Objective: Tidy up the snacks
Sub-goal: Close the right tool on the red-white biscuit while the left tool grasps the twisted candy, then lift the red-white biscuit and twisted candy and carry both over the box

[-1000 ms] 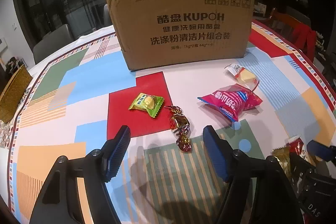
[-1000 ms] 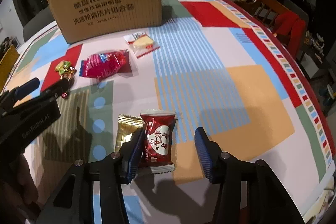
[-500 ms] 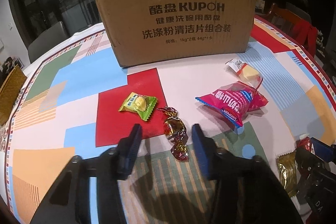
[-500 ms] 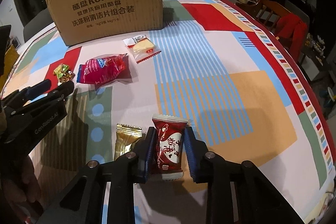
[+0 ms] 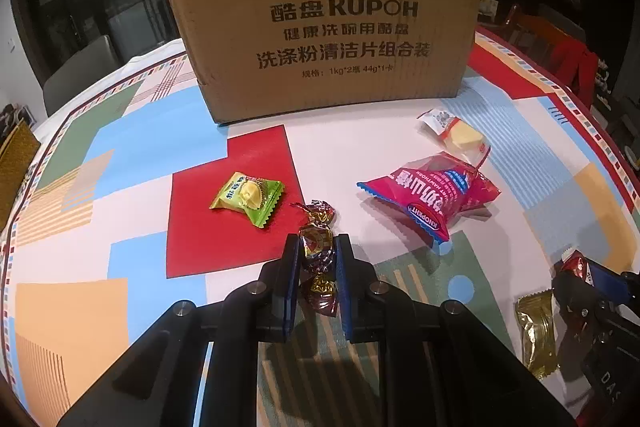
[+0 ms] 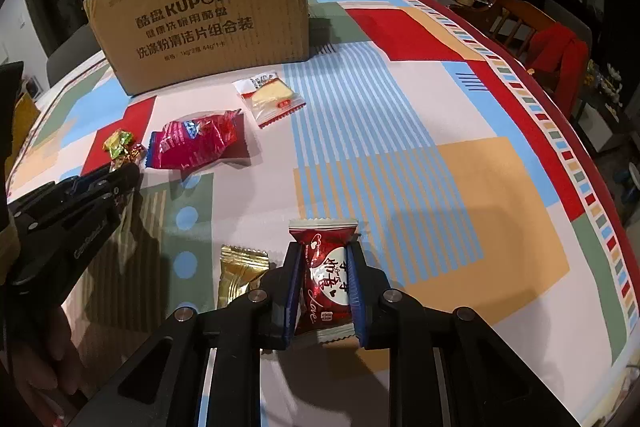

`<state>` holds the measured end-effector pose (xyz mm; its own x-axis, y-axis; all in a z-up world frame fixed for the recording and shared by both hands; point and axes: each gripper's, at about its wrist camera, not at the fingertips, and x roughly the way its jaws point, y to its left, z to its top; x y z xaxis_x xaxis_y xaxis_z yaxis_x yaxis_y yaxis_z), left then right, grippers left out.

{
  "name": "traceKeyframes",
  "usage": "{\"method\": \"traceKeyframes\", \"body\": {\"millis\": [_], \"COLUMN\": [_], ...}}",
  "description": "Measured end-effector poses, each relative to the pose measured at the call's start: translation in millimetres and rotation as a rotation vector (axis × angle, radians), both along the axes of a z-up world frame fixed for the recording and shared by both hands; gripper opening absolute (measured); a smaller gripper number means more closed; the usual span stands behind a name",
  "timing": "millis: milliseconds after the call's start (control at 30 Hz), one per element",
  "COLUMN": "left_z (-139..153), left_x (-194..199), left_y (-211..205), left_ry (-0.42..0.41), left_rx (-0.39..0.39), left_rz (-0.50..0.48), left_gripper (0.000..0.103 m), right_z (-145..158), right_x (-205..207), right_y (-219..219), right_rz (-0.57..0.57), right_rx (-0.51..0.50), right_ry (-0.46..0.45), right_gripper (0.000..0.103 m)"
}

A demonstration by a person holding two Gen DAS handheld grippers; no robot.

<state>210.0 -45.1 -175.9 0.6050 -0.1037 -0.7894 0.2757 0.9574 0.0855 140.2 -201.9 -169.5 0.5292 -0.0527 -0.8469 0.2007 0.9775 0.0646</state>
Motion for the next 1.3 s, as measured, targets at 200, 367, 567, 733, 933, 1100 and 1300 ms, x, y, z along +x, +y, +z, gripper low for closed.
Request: {"method": "traceKeyframes", "body": {"millis": [200, 367, 567, 733, 933, 1100, 1300], "left_z": [11.2, 21.5, 36.2, 46.7, 51.9, 57.8, 64.7], "left_x": [-5.0, -11.2, -21.5, -28.5, -33.1, -36.1, -36.4], "left_y": [3.6, 7.3, 12.7, 16.8, 17.1, 17.6, 20.1], "left_ry": [-0.018, -0.035, -0.051, -0.062, -0.058, -0.06, -0.061], "left_rx": [-0.001, -0.006, -0.012, -0.007, -0.011, -0.01, -0.016], "left_rz": [0.008, 0.014, 0.031, 0.045, 0.055, 0.062, 0.076], "left_gripper": [0.018, 0.018, 0.018, 0.018, 0.018, 0.018, 0.018], "right_z": [8.5, 17.8, 30.3, 35.2, 42.1, 48.6, 62.2], "right_x": [-1.2, -3.0, -4.7, -4.6, -5.3, -2.7, 3.8], "right_y": [-0.9, -0.4, 0.8, 0.5, -0.2, -3.5, -5.4], "right_rz": [0.001, 0.007, 0.018, 0.032, 0.049, 0.052, 0.065], "right_rx": [-0.005, -0.005, -0.018, -0.027, -0.052, -0.059, -0.074], "right_ry": [-0.026, -0.051, -0.084, -0.09, -0.107, -0.121, -0.154], "right_gripper": [0.023, 0.023, 0.023, 0.023, 0.023, 0.023, 0.023]}}
